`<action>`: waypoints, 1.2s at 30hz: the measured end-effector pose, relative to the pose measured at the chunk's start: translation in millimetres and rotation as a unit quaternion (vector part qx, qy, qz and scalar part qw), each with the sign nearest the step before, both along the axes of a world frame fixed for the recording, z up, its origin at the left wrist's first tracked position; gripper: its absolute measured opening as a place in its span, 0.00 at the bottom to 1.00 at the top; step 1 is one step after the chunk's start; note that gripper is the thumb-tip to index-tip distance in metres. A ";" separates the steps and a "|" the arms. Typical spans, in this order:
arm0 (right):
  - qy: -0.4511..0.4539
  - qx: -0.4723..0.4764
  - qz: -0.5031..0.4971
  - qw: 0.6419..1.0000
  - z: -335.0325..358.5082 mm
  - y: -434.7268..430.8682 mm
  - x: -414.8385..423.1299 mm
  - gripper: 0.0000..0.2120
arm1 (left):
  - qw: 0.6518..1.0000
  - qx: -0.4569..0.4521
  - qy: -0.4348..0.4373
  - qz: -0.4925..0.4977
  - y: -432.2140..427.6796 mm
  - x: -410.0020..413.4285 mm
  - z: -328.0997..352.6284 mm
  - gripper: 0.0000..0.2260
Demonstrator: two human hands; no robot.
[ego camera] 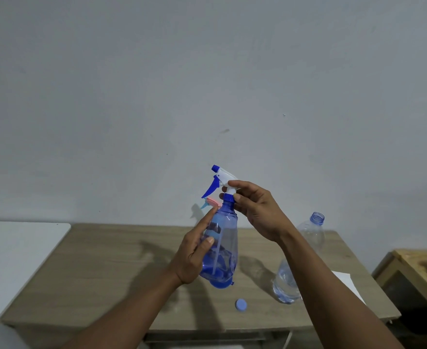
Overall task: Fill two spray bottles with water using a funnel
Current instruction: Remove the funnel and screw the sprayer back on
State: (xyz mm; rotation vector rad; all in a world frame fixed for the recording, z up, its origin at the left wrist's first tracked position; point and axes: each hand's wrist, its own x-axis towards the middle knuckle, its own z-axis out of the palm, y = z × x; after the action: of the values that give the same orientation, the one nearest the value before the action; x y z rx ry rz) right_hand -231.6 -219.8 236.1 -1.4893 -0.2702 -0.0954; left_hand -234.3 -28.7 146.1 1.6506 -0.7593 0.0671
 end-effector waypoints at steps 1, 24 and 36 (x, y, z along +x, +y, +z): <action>-0.001 0.001 0.001 1.000 0.3 0.3 0.2 0.14 | 1.000 0.001 0.002 -0.003 -0.2 -0.1 1.3 0.25; -0.034 -0.056 -0.027 0.997 2.3 -5.1 1.2 0.14 | 1.000 0.008 -0.005 0.008 -4.2 4.8 -2.3 0.27; -0.044 -0.038 -0.056 0.997 -0.8 1.6 -0.5 0.15 | 0.999 0.016 -0.034 0.031 -6.7 5.5 -1.0 0.26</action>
State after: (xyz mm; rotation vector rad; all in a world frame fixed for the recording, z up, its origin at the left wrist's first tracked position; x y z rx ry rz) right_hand -232.1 -218.1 235.3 -1.5784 -0.2639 -0.2421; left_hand -228.8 -35.4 145.1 1.7092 -0.7638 0.1575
